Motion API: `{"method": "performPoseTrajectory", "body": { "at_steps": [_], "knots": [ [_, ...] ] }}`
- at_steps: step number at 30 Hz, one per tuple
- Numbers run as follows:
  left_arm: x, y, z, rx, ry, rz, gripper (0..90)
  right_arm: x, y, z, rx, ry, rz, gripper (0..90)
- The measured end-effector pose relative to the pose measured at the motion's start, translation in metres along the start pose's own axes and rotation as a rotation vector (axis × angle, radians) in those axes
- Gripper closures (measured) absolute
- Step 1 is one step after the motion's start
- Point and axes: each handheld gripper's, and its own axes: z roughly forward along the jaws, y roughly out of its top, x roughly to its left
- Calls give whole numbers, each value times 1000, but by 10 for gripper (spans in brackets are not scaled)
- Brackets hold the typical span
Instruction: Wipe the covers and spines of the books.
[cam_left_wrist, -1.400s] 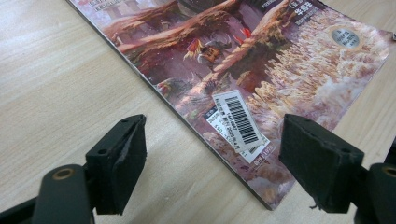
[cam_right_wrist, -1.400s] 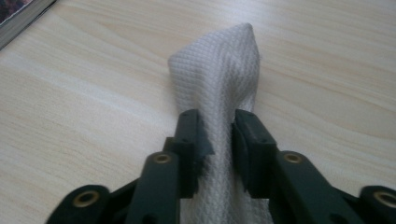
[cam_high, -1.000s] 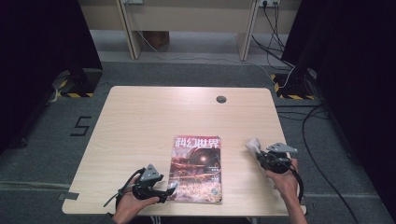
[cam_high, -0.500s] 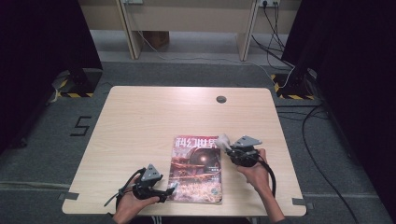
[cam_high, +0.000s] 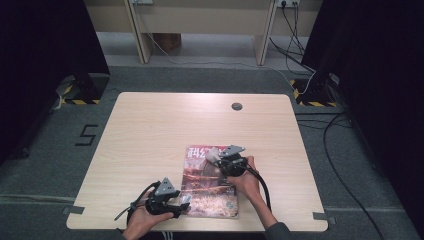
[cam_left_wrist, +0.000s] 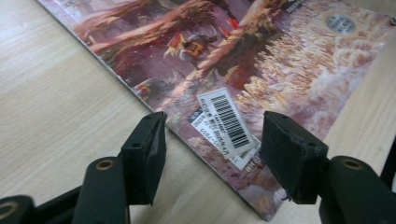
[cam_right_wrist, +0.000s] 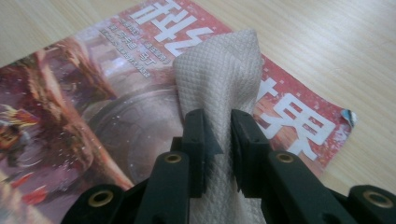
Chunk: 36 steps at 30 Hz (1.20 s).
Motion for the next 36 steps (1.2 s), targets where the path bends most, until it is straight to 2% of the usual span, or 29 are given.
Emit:
{"method": "performPoseTrajectory", "body": {
  "at_steps": [7,12,17,18,21,23,27,30,34,36],
  "knots": [
    [-2,0,2,3,-3,-14,427,-9,0,8,3,-36,6,767],
    [-4,1,2,11,10,-14,431,-26,-2,9,3,-67,44,768],
    [-8,1,2,12,22,-14,436,-47,-3,11,6,-129,81,769],
    [-9,1,3,14,24,-10,434,-50,-4,12,2,-124,107,769],
    [-12,1,3,13,29,-4,434,-55,-3,13,4,-130,117,769],
    [-13,2,3,18,31,6,433,-55,-2,13,8,-141,121,769],
    [-13,2,3,17,31,8,431,-50,-1,14,14,-155,100,774],
    [-12,3,3,18,28,9,428,-40,1,13,19,-128,43,774],
    [-12,3,4,20,28,6,424,-26,2,13,14,-90,12,772],
    [-11,2,4,17,25,2,420,-27,3,14,14,-87,7,772]
  ]
}}
